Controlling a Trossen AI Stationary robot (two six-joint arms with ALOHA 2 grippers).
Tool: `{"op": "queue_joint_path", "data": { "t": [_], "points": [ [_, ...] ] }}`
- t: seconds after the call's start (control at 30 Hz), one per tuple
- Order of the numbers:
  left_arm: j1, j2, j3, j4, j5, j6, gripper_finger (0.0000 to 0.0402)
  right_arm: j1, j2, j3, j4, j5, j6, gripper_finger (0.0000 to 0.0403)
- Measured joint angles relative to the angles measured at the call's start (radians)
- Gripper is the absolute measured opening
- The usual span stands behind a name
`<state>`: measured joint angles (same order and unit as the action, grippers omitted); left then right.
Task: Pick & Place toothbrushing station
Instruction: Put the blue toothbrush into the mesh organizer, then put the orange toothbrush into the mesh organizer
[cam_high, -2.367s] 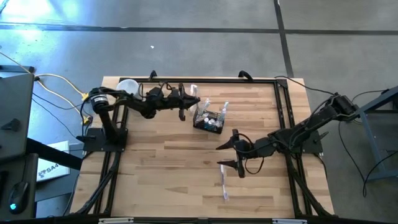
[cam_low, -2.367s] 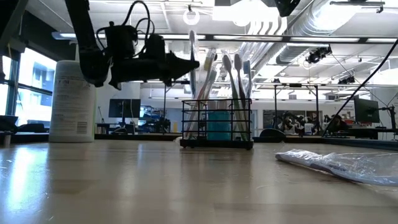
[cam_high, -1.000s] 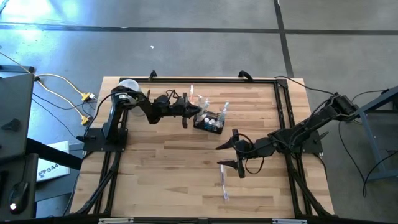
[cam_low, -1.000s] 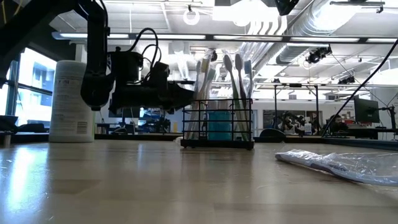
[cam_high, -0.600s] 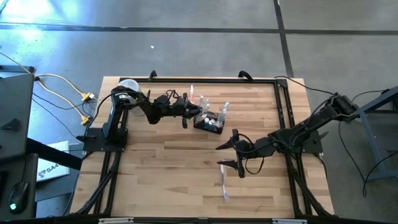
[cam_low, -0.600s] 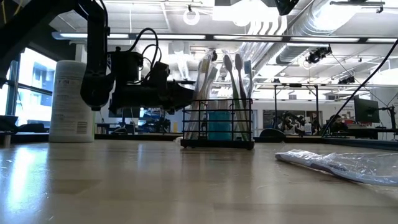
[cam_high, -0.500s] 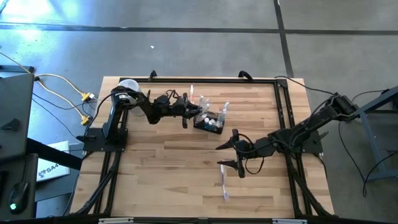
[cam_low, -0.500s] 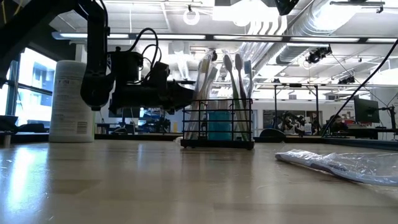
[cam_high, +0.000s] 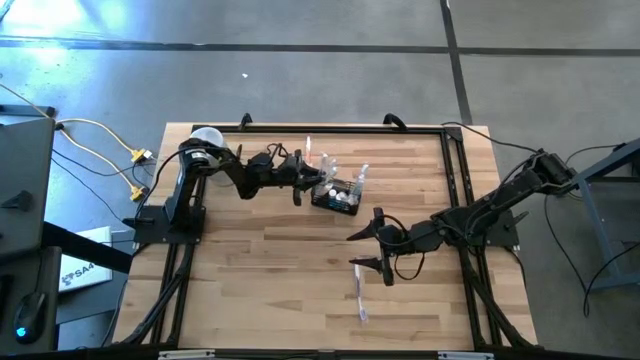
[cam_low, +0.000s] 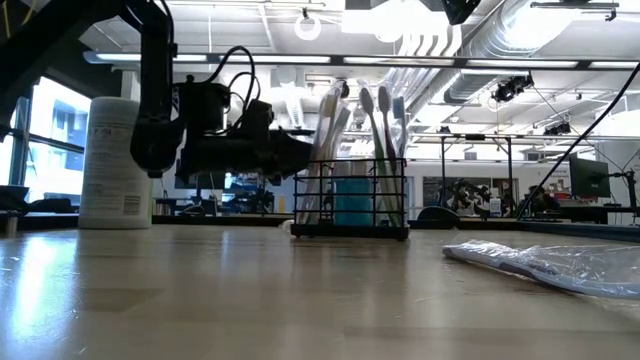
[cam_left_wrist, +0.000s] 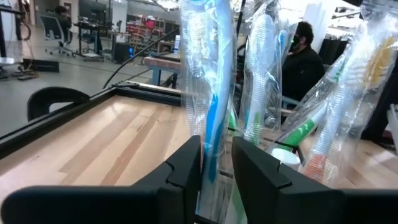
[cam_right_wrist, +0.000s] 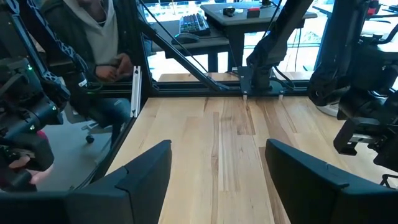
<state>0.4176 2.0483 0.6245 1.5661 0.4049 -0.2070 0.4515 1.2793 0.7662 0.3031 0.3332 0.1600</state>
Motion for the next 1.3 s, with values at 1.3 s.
{"op": "queue_joint_path", "data": {
  "t": [1.3],
  "points": [
    [-0.004,-0.001,0.047,-0.073,-0.013,-0.064,0.0211,0.000,0.000,0.000,0.000,0.005,0.000,0.0252]
  ]
}}
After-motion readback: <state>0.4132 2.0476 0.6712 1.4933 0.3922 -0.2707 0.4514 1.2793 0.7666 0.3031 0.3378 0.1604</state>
